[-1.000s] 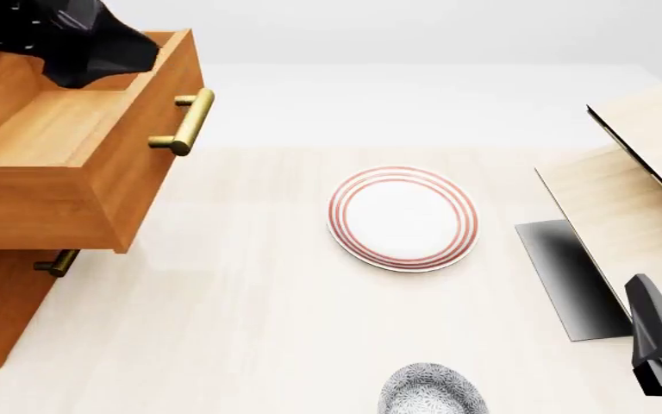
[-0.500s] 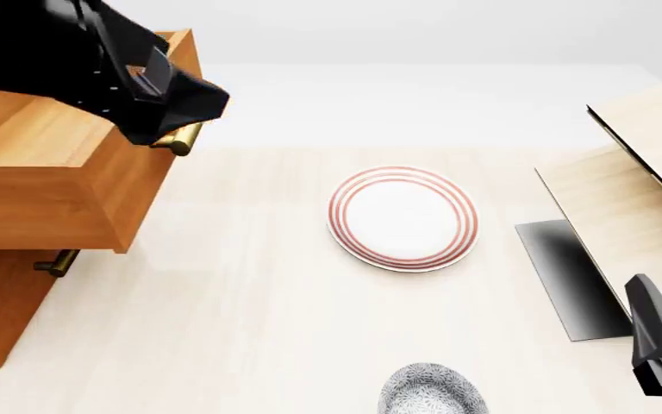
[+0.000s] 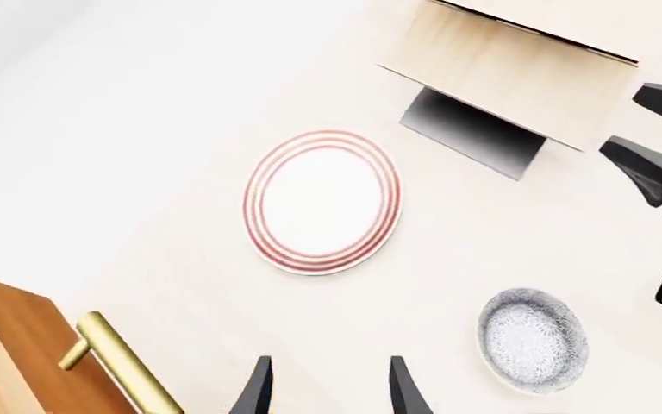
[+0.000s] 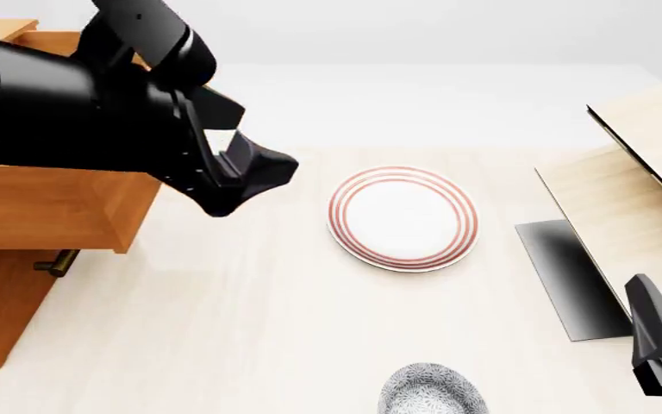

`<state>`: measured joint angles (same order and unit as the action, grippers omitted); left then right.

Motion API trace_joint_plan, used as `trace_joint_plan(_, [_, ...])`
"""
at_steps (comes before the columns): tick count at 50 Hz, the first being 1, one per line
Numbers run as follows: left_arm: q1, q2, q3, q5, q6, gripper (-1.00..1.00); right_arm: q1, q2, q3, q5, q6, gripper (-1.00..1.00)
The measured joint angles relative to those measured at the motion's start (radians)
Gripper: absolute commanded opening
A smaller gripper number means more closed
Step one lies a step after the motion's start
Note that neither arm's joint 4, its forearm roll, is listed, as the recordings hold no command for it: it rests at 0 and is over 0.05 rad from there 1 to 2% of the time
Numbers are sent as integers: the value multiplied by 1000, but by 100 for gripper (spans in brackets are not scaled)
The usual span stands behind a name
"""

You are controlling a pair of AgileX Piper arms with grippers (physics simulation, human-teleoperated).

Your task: Open the top drawer of the cabinet and put the bowl in it.

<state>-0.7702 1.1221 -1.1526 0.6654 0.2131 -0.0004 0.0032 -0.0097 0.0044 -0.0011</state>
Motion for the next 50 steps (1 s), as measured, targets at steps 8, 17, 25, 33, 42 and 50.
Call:
trace_joint_plan(8, [-40, 18, 55, -60, -26, 100, 0, 0, 0, 0, 0, 100])
trace_joint_plan(17, [-82, 48, 103, -122, -57, 100, 0, 0, 0, 0, 0, 100])
trace_joint_plan(25, [-121, 84, 122, -160, -101, 100, 0, 0, 0, 0, 0, 100])
trace_joint_plan(33, [-176, 147, 112, -184, -167, 100, 0, 0, 0, 0, 0, 100])
trace_joint_plan(42, [-241, 225, 94, -213, -238, 100, 0, 0, 0, 0, 0, 100])
trace_joint_plan(50, [-259, 247, 124, -247, -274, 100, 0, 0, 0, 0, 0, 100])
